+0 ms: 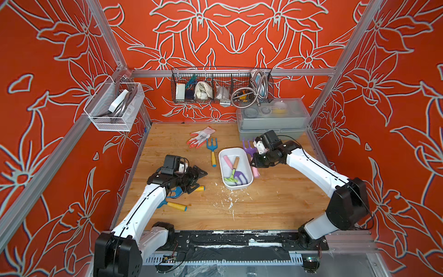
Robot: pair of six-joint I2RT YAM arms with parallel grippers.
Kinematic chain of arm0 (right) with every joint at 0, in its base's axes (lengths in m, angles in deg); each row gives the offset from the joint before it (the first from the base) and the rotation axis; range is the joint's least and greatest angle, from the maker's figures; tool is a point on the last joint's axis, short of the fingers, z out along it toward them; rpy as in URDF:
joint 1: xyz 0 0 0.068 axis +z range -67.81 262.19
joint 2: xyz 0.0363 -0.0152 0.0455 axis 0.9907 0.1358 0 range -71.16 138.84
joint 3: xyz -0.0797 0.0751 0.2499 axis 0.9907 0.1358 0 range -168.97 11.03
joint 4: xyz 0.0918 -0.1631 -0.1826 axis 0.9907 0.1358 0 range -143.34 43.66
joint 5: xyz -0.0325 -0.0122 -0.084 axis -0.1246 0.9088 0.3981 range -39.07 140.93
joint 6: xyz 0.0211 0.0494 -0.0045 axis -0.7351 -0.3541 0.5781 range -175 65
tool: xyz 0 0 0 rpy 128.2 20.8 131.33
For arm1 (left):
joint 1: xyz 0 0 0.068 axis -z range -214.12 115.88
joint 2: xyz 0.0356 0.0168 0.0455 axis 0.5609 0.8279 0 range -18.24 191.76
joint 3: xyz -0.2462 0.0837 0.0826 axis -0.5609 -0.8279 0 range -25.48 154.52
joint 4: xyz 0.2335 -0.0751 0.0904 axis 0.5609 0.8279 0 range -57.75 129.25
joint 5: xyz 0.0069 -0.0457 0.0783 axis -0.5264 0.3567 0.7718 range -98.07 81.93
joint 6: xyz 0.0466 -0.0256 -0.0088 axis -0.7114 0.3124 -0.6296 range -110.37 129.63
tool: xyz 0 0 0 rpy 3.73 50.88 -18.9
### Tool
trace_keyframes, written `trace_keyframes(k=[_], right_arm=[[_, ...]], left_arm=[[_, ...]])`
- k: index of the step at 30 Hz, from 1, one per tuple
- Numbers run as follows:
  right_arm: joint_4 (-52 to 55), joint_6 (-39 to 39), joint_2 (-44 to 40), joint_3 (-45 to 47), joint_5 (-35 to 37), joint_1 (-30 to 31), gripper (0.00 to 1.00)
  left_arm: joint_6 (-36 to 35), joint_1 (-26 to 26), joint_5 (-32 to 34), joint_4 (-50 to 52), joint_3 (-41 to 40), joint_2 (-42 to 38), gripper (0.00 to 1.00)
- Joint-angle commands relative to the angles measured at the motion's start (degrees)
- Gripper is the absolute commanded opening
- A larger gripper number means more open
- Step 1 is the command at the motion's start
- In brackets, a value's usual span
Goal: Put the rake into the storage box
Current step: Place the rake in the storage box.
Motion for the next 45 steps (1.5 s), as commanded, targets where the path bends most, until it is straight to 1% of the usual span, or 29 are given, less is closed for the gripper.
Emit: trace_keyframes(k=[1, 9, 16, 18, 21, 25, 27, 30, 34, 40, 45], right_arm=[[2.05, 1.47, 1.16, -1.88, -1.21, 1.72, 0.00], [0.01, -0.45, 4.62, -2.35, -2.47, 4.60, 0.00], [0.18, -0.19, 7.94, -5.02, -2.64, 4.92, 0.00], [0.40, -0.15, 8.80, -5.70, -2.39, 4.92, 0.02], [1.10, -0.05, 9.87, -7.06, -1.42, 4.92, 0.09], [1.67, 0.12, 10.13, -7.82, -0.08, 4.96, 0.27], [1.51, 0.28, 9.62, -7.89, 0.79, 4.92, 0.34], [1.59, 0.68, 8.84, -8.27, 1.87, 4.93, 0.41], [2.21, 1.31, 7.89, -9.02, 2.58, 4.92, 0.40], [2.90, 1.88, 5.01, -8.44, 4.18, 4.92, 0.37], [3.52, 2.66, 2.10, -7.36, 4.93, 4.92, 0.35]], left_arm=[[-0.52, -0.41, 0.54, 1.14, -0.63, -1.56, 0.79], [-0.05, -0.55, 1.18, 1.16, -1.51, -2.32, 0.79], [-0.41, -0.55, 1.18, 1.95, -0.80, -2.12, 0.79], [-0.34, -0.59, 1.27, 2.04, -0.80, -2.29, 0.79], [-0.34, -0.55, 1.44, 2.37, -0.90, -2.31, 0.79], [-0.34, -0.55, 1.70, 2.57, -0.81, -2.29, 0.79], [-0.34, -0.62, 1.79, 2.65, -0.81, -2.31, 0.79], [-0.43, -0.64, 1.88, 2.75, -0.56, -2.29, 0.79], [-0.43, -0.64, 1.97, 2.74, -0.15, -2.35, 0.79], [-1.03, -0.64, 2.57, 3.65, 1.18, -1.83, 0.79], [-2.19, -0.64, 5.84, 6.94, 2.66, -2.28, 0.77]])
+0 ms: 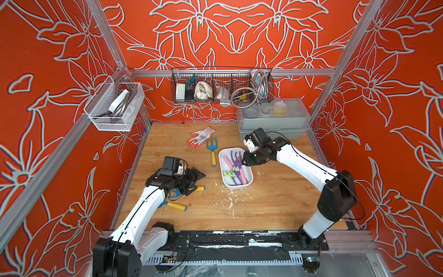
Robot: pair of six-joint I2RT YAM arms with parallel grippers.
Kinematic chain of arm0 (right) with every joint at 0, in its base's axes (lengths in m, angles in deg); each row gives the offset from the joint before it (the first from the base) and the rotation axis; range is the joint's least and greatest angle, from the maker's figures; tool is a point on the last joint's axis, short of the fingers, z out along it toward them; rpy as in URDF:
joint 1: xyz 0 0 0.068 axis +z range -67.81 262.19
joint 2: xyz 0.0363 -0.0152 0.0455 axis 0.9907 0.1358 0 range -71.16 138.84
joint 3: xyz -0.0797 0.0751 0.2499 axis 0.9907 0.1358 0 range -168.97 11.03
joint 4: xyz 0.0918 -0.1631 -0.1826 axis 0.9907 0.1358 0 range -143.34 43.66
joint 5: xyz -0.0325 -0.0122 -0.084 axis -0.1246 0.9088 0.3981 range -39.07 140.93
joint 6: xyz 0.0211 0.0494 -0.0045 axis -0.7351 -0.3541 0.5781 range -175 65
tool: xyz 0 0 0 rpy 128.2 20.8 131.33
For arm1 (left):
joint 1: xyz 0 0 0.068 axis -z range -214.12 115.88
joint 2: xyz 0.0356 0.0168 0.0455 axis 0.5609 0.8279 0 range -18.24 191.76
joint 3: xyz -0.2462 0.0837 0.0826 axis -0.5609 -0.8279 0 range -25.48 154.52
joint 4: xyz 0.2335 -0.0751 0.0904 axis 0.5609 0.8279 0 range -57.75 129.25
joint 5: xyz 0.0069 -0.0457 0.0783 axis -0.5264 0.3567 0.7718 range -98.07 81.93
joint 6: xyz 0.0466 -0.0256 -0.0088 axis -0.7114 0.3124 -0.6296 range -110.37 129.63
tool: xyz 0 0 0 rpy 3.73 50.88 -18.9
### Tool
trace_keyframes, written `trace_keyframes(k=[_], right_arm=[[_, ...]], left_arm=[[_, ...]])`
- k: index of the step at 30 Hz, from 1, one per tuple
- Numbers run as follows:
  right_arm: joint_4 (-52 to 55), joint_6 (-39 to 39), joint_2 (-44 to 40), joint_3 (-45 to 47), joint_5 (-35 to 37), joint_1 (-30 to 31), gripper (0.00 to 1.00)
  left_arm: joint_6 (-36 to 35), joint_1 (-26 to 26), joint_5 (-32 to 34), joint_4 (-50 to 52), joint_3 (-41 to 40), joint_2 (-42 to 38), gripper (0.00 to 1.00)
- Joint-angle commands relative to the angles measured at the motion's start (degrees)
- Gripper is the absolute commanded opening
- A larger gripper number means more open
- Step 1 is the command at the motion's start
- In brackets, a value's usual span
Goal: Put the rake into the storage box
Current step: Place the rake in the storage box, then pick up the rake at the center of the board.
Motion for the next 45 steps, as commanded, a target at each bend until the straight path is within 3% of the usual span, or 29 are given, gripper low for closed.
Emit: trace_keyframes(k=[1, 12, 15, 24, 32, 37, 45], right_arm=[[2.28, 1.42, -2.66, 0.23, 1.86, 0.24, 0.35], [3.68, 1.70, -7.50, 4.25, 0.82, 0.85, 0.33], [3.56, 1.12, -9.39, 6.31, 0.74, 1.58, 0.32], [3.18, -0.48, -13.79, 10.28, 0.02, 2.17, 0.35], [4.82, 0.66, -13.65, 7.22, 2.33, 2.17, 0.40], [6.26, 1.78, -14.11, 6.94, 5.78, 2.08, 0.43], [6.37, 1.17, -12.03, 7.01, 5.14, 2.00, 0.42]], left_arm=[[-1.79, -0.35, 3.68, 3.80, 1.87, -0.69, 0.77], [-1.72, -0.40, 18.34, 11.55, 0.74, -7.68, 0.75], [-4.86, -0.35, 20.95, 11.51, 2.20, -7.12, 0.74], [-15.23, 3.48, 25.08, 11.53, 16.82, 12.23, 0.72], [-20.66, 8.04, 26.43, 10.37, 30.03, 31.86, 0.72], [-24.11, 10.37, 26.17, 12.91, 41.38, 45.33, 0.64], [-26.84, 12.74, 27.72, 14.93, 52.11, 57.83, 0.64]])
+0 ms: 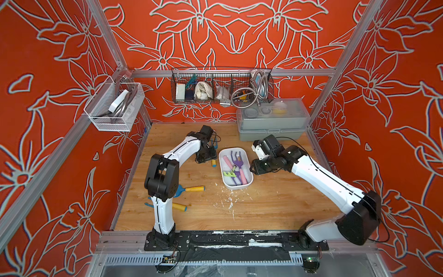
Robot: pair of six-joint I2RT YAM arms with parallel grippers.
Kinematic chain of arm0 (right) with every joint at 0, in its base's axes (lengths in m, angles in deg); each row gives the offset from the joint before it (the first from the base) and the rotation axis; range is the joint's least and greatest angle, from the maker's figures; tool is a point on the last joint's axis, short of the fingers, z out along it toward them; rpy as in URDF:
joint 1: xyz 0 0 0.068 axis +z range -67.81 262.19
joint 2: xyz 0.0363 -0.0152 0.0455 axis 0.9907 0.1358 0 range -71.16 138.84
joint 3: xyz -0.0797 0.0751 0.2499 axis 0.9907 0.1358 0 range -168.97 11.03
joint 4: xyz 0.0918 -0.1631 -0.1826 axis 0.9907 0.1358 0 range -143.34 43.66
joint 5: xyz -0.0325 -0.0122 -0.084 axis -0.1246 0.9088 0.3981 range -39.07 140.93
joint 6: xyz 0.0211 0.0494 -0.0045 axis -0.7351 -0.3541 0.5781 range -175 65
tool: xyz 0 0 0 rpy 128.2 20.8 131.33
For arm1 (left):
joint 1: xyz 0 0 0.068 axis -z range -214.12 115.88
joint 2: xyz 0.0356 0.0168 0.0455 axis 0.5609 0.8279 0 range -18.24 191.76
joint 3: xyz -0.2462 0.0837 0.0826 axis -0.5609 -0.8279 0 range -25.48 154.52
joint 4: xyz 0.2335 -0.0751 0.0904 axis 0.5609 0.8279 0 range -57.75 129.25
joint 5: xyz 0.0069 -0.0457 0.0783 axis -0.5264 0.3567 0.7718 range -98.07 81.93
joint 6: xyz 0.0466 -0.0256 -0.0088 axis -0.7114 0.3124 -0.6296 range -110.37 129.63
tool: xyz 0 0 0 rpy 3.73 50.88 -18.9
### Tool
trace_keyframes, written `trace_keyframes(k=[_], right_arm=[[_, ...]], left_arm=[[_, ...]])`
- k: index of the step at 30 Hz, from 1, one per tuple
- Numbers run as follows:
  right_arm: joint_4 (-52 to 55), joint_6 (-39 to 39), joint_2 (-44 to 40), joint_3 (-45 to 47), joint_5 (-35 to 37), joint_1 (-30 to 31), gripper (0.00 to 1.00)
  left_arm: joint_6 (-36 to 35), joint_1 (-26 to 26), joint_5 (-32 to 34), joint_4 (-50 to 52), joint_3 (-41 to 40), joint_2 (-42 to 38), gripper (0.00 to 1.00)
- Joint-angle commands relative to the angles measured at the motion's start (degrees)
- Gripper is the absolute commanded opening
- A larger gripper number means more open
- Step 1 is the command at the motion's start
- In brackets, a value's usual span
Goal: Put the rake into the storage box
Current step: Pick up the rake at the center of the board.
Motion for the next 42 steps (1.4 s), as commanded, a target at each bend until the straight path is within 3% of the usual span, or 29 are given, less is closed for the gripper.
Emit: trace_keyframes(k=[1, 14, 23, 33, 42], right_arm=[[1.77, 0.41, 1.18, -1.72, 1.58, 0.34, 0.42], [2.12, 1.21, 4.11, -3.26, 0.03, 0.16, 0.40], [2.65, 1.76, 3.40, -2.83, 0.29, -0.06, 0.39], [2.34, 1.34, 0.20, -0.16, 0.73, -0.10, 0.38], [1.90, 0.05, -5.89, 4.59, 1.52, -0.19, 0.39]], left_arm=[[-2.23, 0.59, 1.47, 3.26, 3.79, 4.03, 0.64], [-2.89, 0.72, 3.93, 4.18, 7.90, 11.17, 0.60], [-2.67, 0.68, 2.87, 4.10, 7.33, 12.95, 0.40], [-2.45, 0.12, 1.18, 1.70, 0.99, 6.34, 0.11], [-1.68, 0.02, -3.32, -0.09, -8.94, -4.65, 0.00]])
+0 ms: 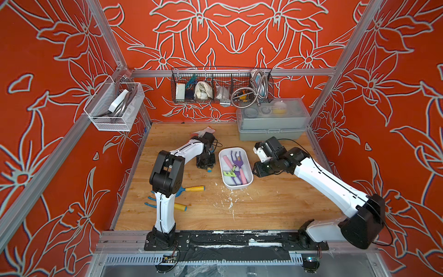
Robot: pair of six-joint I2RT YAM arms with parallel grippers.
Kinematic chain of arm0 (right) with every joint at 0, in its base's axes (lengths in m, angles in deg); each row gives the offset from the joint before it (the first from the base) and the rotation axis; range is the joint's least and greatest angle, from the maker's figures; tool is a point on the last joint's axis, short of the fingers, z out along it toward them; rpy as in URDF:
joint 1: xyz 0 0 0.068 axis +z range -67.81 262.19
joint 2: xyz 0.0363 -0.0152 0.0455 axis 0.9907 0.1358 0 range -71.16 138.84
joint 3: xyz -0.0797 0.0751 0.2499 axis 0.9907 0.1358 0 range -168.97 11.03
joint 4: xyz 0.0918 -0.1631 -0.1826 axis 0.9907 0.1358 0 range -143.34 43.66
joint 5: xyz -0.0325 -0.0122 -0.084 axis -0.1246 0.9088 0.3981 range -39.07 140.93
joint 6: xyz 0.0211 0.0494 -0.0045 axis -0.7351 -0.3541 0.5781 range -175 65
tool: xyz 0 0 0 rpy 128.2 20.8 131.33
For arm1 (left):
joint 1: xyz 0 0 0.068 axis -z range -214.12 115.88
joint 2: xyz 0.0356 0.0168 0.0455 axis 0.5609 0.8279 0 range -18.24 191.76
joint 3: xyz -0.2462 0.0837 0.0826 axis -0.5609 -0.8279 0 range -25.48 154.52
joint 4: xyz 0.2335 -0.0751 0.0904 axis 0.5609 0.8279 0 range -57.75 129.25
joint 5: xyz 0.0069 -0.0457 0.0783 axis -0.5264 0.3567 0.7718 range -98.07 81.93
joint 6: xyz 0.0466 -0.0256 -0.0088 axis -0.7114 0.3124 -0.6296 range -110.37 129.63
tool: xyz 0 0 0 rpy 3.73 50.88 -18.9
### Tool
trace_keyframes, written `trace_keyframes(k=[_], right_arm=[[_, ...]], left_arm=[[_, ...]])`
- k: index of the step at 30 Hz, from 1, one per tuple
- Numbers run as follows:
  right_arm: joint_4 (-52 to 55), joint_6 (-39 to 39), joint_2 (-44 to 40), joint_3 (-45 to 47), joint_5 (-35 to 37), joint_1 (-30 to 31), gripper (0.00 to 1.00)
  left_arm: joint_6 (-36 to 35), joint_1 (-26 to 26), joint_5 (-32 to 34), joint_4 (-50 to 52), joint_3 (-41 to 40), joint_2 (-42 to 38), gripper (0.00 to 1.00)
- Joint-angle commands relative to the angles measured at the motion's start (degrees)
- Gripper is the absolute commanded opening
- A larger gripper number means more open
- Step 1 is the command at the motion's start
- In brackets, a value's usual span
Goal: Put the rake into the storage box
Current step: Pick up the rake at the center of the board, then place the rake in the storage box.
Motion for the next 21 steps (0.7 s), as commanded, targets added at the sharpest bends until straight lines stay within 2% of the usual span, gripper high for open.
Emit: trace_keyframes(k=[1, 11, 16, 21], right_arm=[[0.73, -0.98, -2.97, 2.01, 1.35, -0.12, 0.39], [1.27, -3.02, -10.86, 7.82, 1.59, -0.10, 0.39], [1.96, -3.72, -14.42, 10.32, 1.80, -0.15, 0.39], [3.13, -4.08, -16.95, 11.72, 1.98, -0.10, 0.39]], left_arm=[[0.61, -0.18, -2.76, -0.47, -3.11, -6.53, 0.00], [3.96, 1.75, -11.44, -2.35, -14.23, -22.59, 0.00], [9.55, 7.24, -12.61, -3.77, -16.81, -27.72, 0.01], [16.25, 14.74, -12.36, -7.68, -16.60, -28.57, 0.02]])
